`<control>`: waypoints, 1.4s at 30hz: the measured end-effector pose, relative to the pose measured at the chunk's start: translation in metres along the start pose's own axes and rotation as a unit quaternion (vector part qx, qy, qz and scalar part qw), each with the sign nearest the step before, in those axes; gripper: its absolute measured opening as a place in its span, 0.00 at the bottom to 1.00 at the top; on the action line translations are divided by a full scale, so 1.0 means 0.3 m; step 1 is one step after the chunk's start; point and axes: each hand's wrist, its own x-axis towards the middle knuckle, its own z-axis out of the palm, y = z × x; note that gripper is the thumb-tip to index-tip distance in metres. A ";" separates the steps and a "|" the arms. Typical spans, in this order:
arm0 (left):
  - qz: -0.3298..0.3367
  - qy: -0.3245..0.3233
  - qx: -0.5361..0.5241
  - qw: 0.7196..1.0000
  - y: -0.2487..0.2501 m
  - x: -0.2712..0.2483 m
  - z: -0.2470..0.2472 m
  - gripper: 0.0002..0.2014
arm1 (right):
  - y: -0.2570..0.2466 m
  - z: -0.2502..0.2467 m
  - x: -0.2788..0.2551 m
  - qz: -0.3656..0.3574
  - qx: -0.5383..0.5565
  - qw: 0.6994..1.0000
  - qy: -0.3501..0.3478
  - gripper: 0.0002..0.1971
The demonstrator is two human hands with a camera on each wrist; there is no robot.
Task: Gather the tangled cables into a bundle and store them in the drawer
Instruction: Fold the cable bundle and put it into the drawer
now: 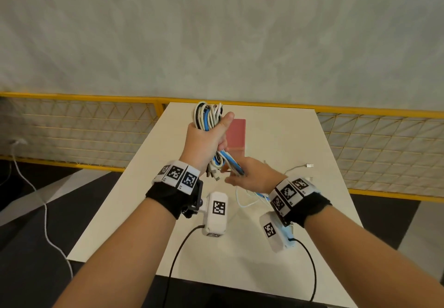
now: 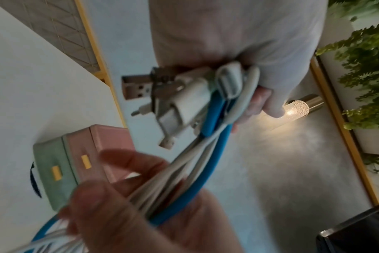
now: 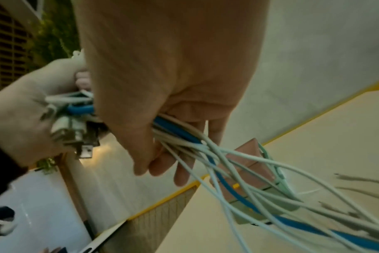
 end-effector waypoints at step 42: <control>-0.008 -0.093 0.335 0.938 -0.043 -0.036 -0.042 0.14 | -0.050 -0.191 0.024 -0.068 0.017 0.997 0.030 0.24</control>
